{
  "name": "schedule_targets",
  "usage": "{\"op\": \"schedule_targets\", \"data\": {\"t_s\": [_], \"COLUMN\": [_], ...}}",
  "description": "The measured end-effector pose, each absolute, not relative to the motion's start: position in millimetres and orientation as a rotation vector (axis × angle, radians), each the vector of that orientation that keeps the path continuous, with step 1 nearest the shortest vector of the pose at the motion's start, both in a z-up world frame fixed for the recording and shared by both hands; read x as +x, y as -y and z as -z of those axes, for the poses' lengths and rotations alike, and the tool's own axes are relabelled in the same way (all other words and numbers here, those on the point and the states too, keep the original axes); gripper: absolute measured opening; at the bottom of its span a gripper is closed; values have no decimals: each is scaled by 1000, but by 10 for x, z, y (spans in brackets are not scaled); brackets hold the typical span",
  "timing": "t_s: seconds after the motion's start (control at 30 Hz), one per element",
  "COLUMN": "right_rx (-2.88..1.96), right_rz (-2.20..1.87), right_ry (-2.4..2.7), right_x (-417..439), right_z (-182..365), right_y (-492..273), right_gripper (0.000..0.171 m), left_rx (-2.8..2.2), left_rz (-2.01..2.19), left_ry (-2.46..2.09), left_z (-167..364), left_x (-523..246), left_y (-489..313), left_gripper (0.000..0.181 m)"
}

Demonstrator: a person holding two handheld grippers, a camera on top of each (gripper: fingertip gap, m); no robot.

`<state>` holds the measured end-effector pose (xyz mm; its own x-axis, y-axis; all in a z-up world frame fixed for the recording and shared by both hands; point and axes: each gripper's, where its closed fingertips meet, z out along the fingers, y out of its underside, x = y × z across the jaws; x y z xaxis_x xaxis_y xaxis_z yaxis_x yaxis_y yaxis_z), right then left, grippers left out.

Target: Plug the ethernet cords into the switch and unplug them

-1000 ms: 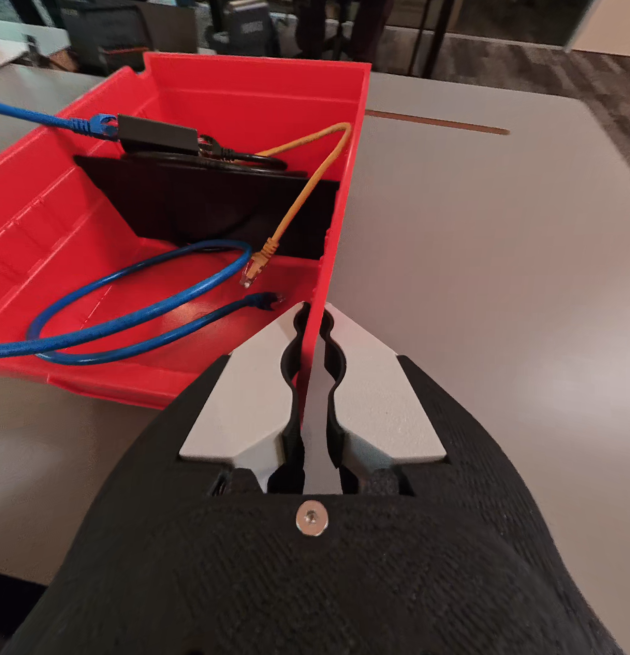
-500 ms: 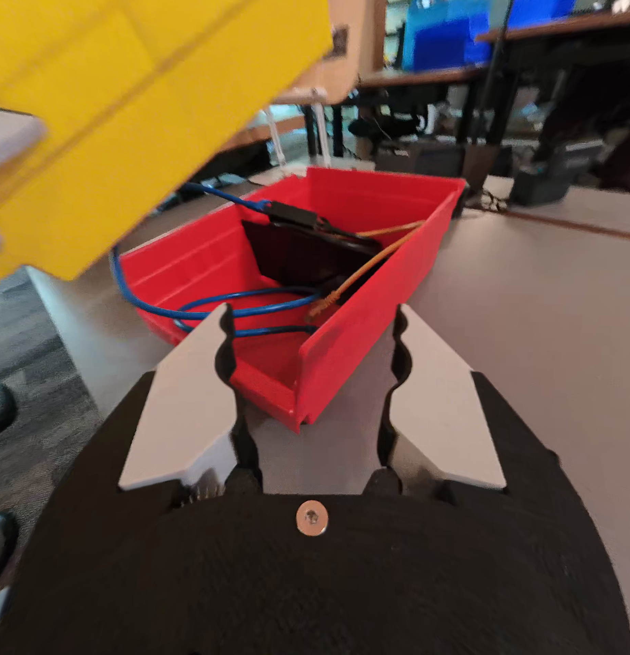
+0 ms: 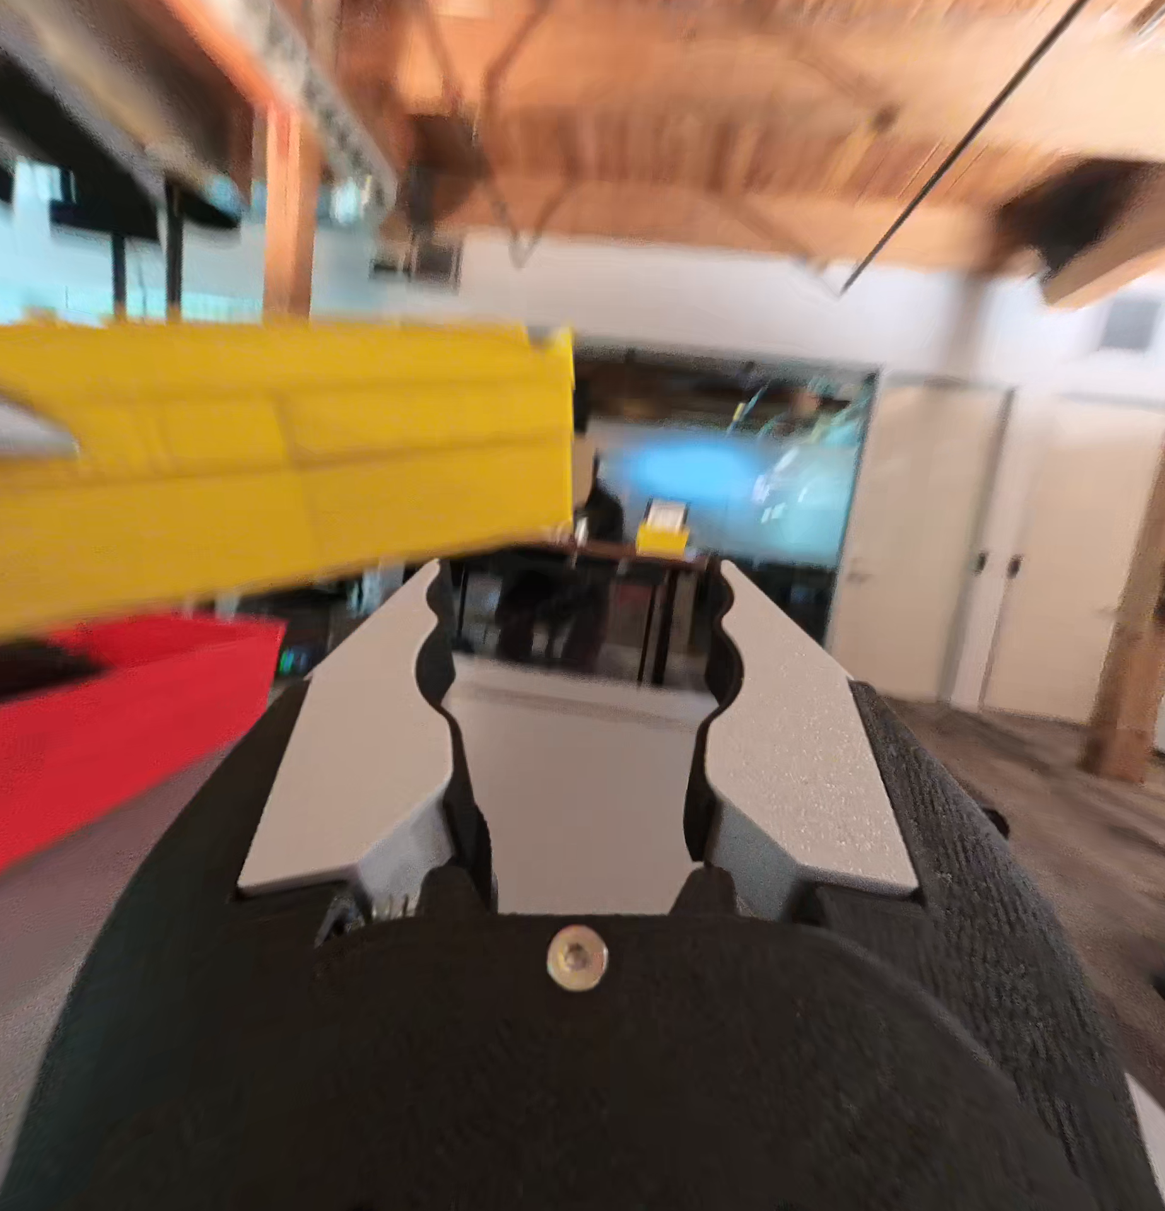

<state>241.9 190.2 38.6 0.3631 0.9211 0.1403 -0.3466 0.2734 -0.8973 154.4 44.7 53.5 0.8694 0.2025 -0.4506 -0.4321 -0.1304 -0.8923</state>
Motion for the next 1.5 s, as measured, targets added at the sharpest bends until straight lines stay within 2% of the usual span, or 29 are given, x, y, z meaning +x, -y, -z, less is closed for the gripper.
{"op": "schedule_targets", "data": {"t_s": [0.07, 0.37, 0.77, 0.9, 0.93, 0.97, 1.0, 1.07, 1.13, 1.2, 1.27, 1.3, 1.37, 1.5], "right_rx": [-789, -850, -929, -971, -977, -982, -985, -990, -1029, -1151, -1320, -1383, -1431, -1432], "right_rz": [-1042, -1025, -970, -962, -961, -963, -962, -957, -944, -932, -962, -981, -943, -720], "right_ry": [631, 643, 721, 737, 741, 749, 756, 775, 810, 859, 930, 981, 1066, 1157], "right_x": [2709, 2528, 2277, 2231, 2222, 2211, 2201, 2177, 2111, 1964, 1746, 1642, 1507, 1447], "right_z": [-615, -475, -314, -250, -239, -228, -218, -195, -119, 63, 318, 437, 595, 774], "right_y": [-1997, -2209, -2229, -2272, -2274, -2271, -2267, -2252, -2245, -2242, -2117, -2001, -1828, -1855], "right_gripper": [65, 64, 64, 64, 64, 64, 64, 65, 74, 96, 133, 143, 150, 147], "left_rx": [-1636, -1814, -1924, -1874, -1881, -1881, -1861, -1782, -1706, -1665, -1623, -1593, -1524, -1405], "left_rz": [-445, -285, -411, -445, -416, -383, -362, -371, -397, -349, -316, -358, -508, -869], "left_ry": [-253, -258, -201, -219, -186, -138, -90, -38, -39, -17, 59, 103, 216, 471], "left_z": [-463, 341, 1156, 1164, 1157, 1133, 1073, 870, 637, 455, 287, 200, 28, -189], "left_x": [1736, 1856, 1690, 1690, 1672, 1644, 1607, 1528, 1467, 1433, 1337, 1228, 929, 280], "left_y": [-798, -1833, -1986, -1989, -1973, -1949, -1902, -1718, -1433, -1125, -792, -602, -168, 825], "left_gripper": [3, 3, 4, 6, 24, 55, 77, 100, 104, 107, 110, 108, 104, 100]}}
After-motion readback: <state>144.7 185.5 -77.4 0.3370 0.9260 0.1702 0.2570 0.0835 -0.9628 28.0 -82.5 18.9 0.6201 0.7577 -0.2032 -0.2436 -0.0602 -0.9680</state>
